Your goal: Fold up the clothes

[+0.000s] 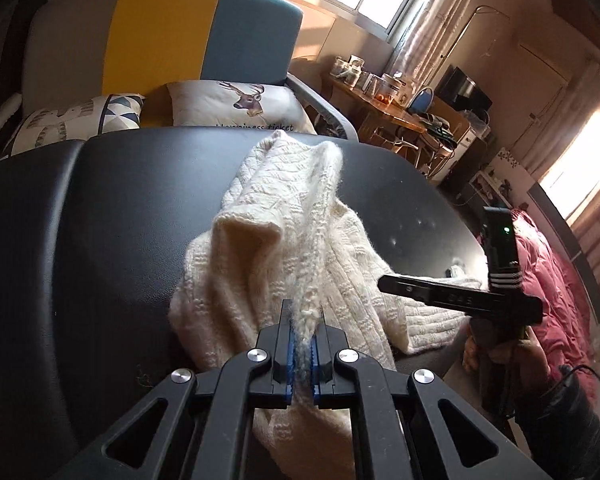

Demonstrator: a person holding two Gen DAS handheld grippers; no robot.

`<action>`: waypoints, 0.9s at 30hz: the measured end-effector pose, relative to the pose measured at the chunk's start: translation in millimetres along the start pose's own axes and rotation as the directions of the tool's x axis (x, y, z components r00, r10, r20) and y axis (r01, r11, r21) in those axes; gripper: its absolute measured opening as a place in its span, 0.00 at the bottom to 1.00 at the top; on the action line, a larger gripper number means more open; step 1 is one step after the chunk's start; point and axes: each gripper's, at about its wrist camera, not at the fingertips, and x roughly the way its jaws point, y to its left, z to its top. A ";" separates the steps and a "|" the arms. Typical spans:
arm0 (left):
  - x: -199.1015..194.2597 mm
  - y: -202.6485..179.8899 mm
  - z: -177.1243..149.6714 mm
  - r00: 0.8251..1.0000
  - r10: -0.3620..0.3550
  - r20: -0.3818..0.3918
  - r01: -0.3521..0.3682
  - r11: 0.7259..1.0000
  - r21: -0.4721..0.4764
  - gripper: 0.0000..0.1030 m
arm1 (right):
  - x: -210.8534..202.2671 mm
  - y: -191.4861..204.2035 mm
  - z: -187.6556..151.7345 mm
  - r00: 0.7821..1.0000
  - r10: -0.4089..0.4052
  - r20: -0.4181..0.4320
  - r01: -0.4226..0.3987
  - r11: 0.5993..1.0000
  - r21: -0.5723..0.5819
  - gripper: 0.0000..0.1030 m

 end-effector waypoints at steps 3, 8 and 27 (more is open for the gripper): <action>-0.6 3.4 -1.0 1.000 0.003 0.008 -0.003 1.000 -0.011 0.06 | 22.6 10.5 16.5 0.991 -0.136 0.007 0.136 0.985 -0.104 0.06; -14.5 36.9 4.6 0.998 -0.030 0.050 0.036 0.992 -0.125 0.06 | 47.6 14.0 65.6 0.922 -0.379 0.082 0.387 0.891 -0.236 0.06; -2.7 86.9 -12.8 0.990 -0.128 -0.059 0.104 0.946 -0.306 0.13 | -76.4 -25.0 -60.2 0.898 0.439 0.022 -0.439 0.894 0.092 0.40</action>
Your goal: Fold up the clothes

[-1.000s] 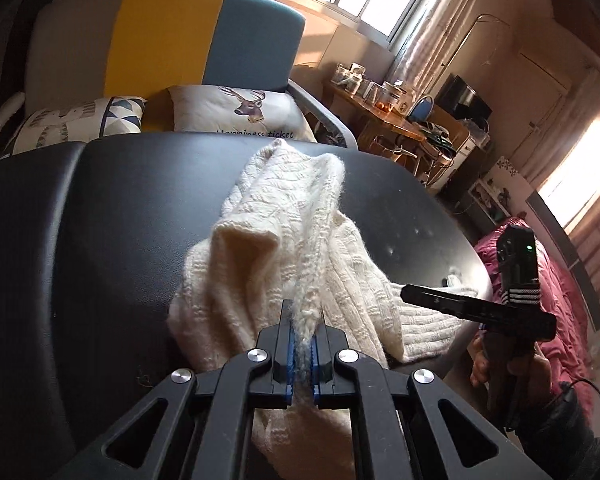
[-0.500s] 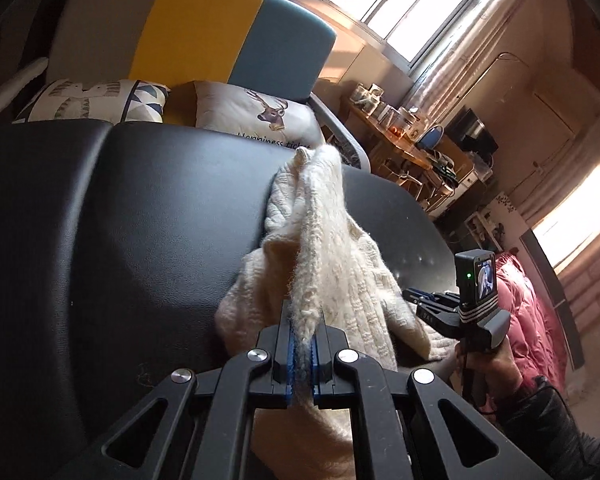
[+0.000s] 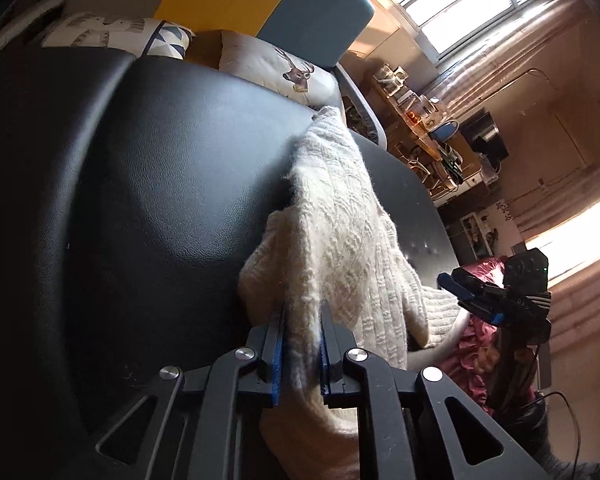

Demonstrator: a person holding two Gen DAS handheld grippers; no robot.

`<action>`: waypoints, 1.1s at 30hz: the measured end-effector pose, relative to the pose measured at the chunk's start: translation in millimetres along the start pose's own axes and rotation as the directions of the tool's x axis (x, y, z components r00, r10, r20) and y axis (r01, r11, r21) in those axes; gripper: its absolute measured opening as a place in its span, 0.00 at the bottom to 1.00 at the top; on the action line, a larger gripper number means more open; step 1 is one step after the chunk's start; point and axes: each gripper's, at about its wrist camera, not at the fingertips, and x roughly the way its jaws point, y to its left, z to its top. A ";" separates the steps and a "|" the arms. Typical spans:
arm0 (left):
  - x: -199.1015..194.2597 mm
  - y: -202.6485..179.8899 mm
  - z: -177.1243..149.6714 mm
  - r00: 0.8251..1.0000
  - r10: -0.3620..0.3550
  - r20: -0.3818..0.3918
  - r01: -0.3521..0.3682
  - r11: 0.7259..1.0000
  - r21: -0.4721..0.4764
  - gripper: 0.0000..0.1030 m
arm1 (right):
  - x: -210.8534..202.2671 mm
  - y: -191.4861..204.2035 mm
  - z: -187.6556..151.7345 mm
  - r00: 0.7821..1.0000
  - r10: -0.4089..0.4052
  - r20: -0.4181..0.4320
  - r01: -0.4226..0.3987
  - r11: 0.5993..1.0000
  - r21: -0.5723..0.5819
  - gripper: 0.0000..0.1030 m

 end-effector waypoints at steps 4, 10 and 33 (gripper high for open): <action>-1.7 -3.4 -10.5 0.998 0.064 -0.021 -0.062 0.997 0.055 0.16 | 40.7 7.5 -16.8 0.994 -0.048 -0.100 0.053 0.997 0.049 0.41; -20.2 8.0 -22.0 0.990 0.139 0.004 -0.139 0.984 0.111 0.15 | 53.0 26.2 -54.2 0.977 -0.190 -0.095 0.184 0.980 -0.068 0.41; -27.5 20.8 -41.8 0.974 0.220 0.061 -0.216 0.974 -0.061 0.17 | 36.1 62.8 -108.0 0.989 -0.146 0.020 0.147 0.970 -0.195 0.14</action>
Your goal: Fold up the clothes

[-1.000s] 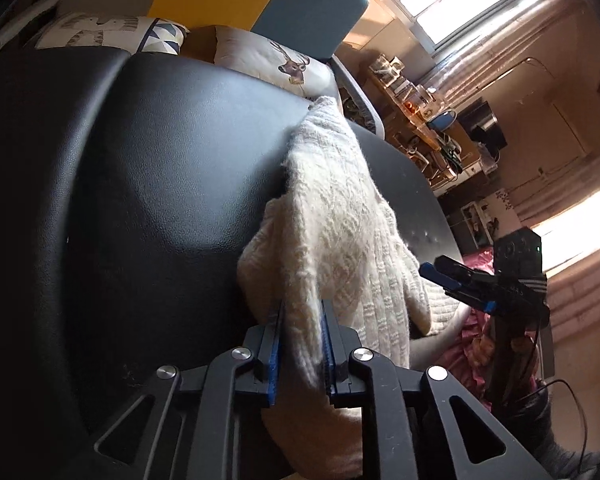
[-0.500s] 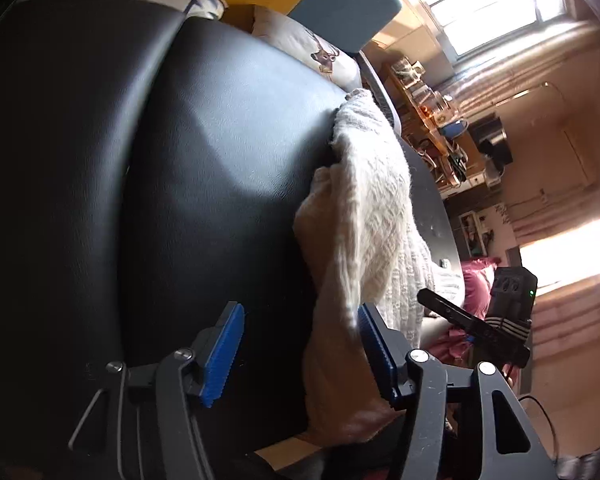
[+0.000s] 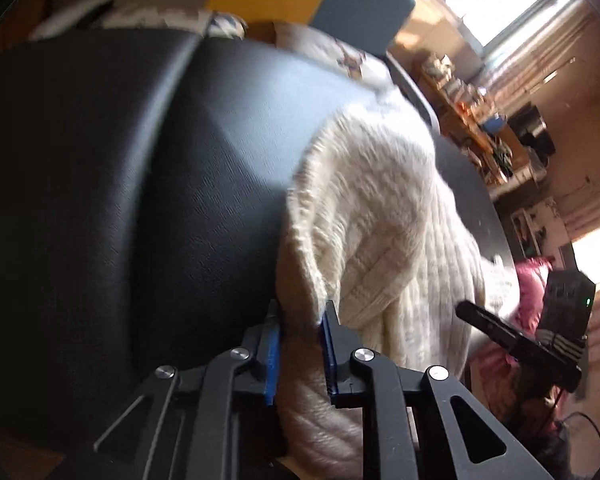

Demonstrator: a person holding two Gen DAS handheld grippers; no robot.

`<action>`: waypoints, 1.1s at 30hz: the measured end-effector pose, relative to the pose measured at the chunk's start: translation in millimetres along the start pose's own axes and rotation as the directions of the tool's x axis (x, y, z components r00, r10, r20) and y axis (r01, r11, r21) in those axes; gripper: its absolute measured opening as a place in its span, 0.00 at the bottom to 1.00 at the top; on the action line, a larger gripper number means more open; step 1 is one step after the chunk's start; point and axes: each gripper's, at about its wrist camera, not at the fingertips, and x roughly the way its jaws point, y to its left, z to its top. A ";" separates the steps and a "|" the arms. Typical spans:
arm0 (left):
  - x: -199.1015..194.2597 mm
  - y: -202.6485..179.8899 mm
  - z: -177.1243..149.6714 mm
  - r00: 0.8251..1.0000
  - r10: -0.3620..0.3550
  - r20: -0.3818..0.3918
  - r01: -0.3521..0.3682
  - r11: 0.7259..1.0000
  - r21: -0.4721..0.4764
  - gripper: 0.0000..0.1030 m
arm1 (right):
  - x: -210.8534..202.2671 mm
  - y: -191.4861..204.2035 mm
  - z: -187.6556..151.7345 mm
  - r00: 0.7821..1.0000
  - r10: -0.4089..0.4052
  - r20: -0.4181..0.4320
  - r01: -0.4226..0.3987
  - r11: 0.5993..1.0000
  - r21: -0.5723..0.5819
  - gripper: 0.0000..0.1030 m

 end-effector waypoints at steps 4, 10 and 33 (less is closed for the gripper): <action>-31.4 14.9 15.3 0.991 0.052 0.124 -0.048 0.998 -0.035 0.15 | -9.0 2.3 5.2 0.999 0.032 0.005 -0.032 0.998 -0.045 0.10; -37.1 42.8 30.1 0.983 0.112 0.146 -0.101 0.991 -0.082 0.15 | -9.6 -28.6 37.3 0.994 0.110 0.009 -0.110 0.989 0.096 0.27; 8.6 51.6 20.5 0.993 0.114 0.005 -0.112 0.987 -0.118 0.23 | 56.5 -83.8 92.8 0.881 -0.470 -0.060 0.448 0.867 -0.217 0.30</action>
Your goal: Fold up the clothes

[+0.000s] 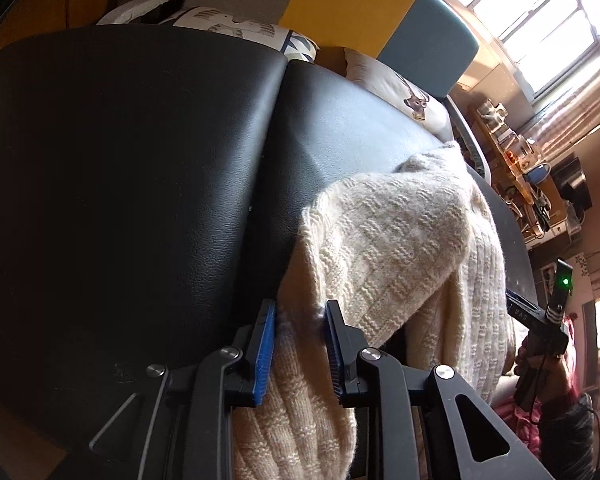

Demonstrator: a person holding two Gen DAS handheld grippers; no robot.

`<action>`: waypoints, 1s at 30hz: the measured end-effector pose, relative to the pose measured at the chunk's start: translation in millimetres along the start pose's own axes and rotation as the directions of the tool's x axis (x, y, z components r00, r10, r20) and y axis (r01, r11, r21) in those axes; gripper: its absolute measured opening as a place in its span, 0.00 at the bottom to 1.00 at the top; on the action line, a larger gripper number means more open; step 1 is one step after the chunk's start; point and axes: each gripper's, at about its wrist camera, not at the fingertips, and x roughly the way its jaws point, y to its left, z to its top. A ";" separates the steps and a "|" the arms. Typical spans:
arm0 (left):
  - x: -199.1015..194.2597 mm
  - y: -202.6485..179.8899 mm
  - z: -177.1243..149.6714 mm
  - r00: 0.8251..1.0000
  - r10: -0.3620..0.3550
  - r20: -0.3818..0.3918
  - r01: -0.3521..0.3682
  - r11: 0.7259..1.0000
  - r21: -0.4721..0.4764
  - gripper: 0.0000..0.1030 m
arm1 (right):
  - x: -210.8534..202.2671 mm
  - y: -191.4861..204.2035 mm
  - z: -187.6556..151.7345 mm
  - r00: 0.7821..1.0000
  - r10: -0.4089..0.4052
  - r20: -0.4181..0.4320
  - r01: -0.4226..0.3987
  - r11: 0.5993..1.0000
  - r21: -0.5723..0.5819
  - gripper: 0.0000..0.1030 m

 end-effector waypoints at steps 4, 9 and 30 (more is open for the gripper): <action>-6.7 -4.7 0.7 0.999 0.023 0.036 -0.024 0.999 0.034 0.23 | -2.2 -2.4 1.2 0.993 -0.117 0.017 0.118 0.989 -0.084 0.12; -26.0 11.2 9.1 0.992 0.063 0.113 -0.066 0.998 0.023 0.22 | -1.9 -37.1 -0.4 0.949 -0.316 -0.015 0.313 0.943 -0.113 0.06; 51.6 -41.1 40.6 0.978 0.205 -0.047 -0.182 0.939 0.293 0.56 | 1.6 -28.8 49.7 0.970 0.227 -0.089 -0.224 0.973 0.050 0.42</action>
